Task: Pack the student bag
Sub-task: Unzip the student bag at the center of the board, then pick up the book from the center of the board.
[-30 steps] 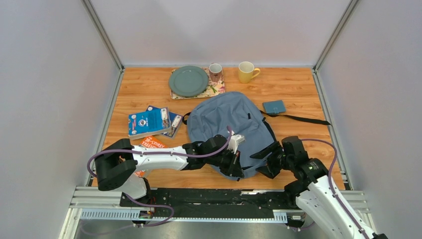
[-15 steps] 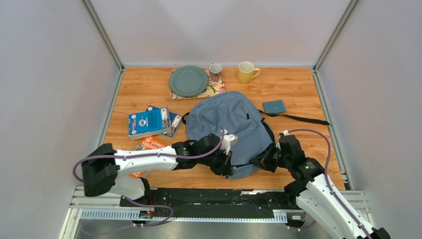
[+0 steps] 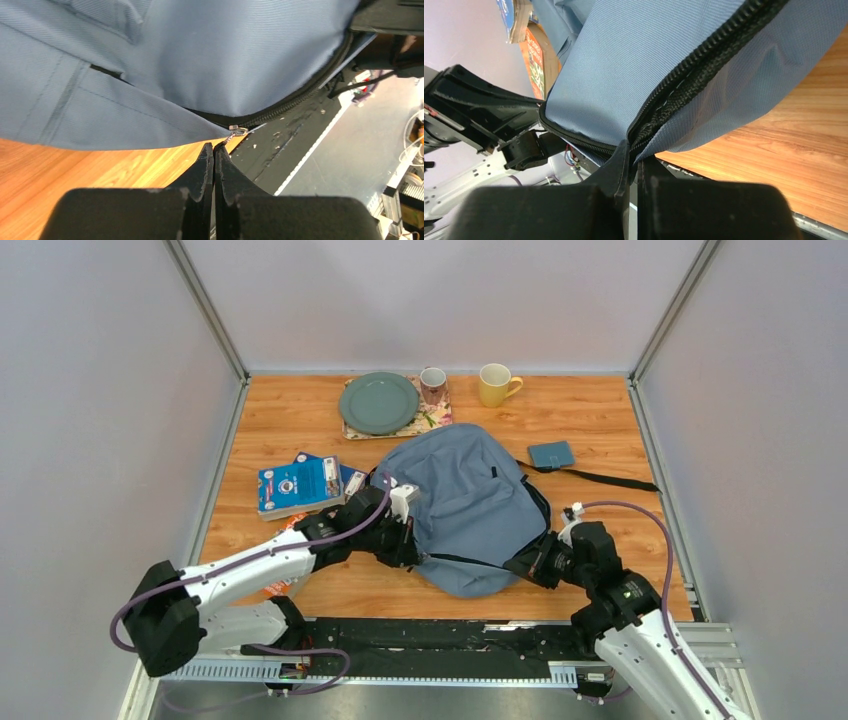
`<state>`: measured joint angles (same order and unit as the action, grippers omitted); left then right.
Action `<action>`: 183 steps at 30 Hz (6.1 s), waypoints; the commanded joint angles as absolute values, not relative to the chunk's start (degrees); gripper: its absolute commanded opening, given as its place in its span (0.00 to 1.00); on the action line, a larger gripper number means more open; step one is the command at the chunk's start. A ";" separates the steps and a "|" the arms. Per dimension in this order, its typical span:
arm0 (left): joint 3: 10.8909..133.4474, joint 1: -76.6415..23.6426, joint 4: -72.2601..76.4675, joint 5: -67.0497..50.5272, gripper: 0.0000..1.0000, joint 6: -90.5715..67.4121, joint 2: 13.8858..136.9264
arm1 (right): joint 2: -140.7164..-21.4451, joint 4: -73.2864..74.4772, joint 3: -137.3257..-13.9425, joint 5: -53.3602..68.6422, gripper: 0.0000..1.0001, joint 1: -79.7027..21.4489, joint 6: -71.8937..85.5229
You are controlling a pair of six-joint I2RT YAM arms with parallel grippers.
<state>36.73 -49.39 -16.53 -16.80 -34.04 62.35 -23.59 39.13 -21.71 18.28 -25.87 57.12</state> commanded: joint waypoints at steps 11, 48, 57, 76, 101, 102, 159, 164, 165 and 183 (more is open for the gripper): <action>44.82 -41.76 -42.10 -1.31 0.00 -23.66 79.71 | -13.54 51.24 -18.28 11.60 0.00 -25.05 53.61; 54.41 -32.96 -38.23 -0.63 0.83 -25.22 62.59 | -27.77 36.13 -26.63 6.52 0.06 -40.50 64.24; 48.00 -19.18 -40.08 -3.06 0.88 -26.55 53.88 | -36.47 38.38 -34.34 -14.32 0.60 -58.18 68.05; 47.46 27.39 -29.11 -27.58 0.89 -28.39 60.37 | -77.30 32.62 -72.14 -3.10 0.96 -52.75 39.20; 37.80 38.85 -5.19 -29.09 0.89 -25.76 78.65 | -135.78 28.21 -125.93 15.46 0.98 -48.34 37.88; 37.71 38.85 -5.01 -29.87 0.89 -25.67 79.53 | -137.01 28.04 -126.21 15.73 0.98 -48.25 38.14; 41.31 12.68 10.99 -67.41 0.00 -60.20 45.62 | -53.54 21.97 -55.03 11.25 1.00 -41.31 43.50; 38.50 3.44 14.93 -65.40 0.00 -63.19 44.30 | -46.07 18.64 -48.09 11.60 1.00 -41.31 47.10; 37.19 1.51 15.03 -63.48 0.00 -63.11 43.86 | -45.36 17.59 -47.29 11.78 1.00 -41.31 47.72; 28.04 -19.16 28.82 -50.62 0.00 -67.32 45.70 | -42.02 14.59 -37.53 11.25 1.00 -41.22 52.73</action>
